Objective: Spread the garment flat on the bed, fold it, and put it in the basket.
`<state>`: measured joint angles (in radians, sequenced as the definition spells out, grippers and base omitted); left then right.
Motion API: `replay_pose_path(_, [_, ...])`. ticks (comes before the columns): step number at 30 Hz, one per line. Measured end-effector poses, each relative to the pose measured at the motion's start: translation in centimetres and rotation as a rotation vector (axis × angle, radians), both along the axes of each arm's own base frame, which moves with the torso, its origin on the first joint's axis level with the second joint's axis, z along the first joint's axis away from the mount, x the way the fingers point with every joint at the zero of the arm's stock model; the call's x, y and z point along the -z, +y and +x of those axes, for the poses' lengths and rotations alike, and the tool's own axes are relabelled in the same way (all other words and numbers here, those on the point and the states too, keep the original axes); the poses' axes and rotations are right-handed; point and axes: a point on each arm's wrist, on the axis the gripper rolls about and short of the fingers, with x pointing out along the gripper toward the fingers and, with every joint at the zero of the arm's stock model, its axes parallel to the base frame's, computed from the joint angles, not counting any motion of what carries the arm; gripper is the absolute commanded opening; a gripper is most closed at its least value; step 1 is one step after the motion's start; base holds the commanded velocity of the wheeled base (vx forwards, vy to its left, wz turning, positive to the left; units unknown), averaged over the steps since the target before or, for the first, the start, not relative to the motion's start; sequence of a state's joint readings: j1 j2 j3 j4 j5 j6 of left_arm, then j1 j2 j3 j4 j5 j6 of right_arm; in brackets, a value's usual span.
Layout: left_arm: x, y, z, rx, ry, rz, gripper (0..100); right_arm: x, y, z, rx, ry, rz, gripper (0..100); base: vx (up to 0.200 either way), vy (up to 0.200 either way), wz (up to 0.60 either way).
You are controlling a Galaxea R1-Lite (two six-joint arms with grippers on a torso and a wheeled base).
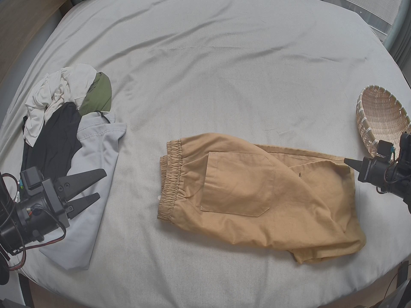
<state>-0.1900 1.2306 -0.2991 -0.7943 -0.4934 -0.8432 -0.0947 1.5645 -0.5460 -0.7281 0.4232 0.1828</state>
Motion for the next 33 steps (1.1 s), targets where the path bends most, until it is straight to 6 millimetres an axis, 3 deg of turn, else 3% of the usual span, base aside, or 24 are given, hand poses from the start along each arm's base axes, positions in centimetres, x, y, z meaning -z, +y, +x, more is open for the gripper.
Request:
replay_pose_path(6, [0.1, 0.0, 0.0, 0.000, 0.002, 0.000, 100, -0.1, -0.1, -0.1, -0.010, -0.030, 0.002, 0, 0.000, 0.000, 0.00])
replay_pose_path(7, [0.1, 0.0, 0.0, -0.001, 0.003, 0.001, 100, 0.0, -0.1, -0.1, -0.017, -0.030, 0.003, 100, 0.000, 0.000, 0.00])
replay_pose_path(23, [0.4, 0.1, -0.2, -0.001, 0.013, 0.003, 100, 0.4, 0.8, 0.1, -0.122, -0.062, -0.037, 100, 0.000, 0.000, 0.00])
replay_pose_path(24, [0.4, 0.1, -0.2, -0.001, 0.014, 0.003, 100, 0.5, 0.8, 0.1, -0.124, -0.060, -0.038, 0, 0.000, 0.000, 0.00])
replay_pose_path(33, [0.3, 0.0, -0.2, 0.000, 0.011, 0.003, 100, 0.8, 0.9, 0.1, -0.135, -0.053, -0.047, 0, 0.000, 0.000, 0.00])
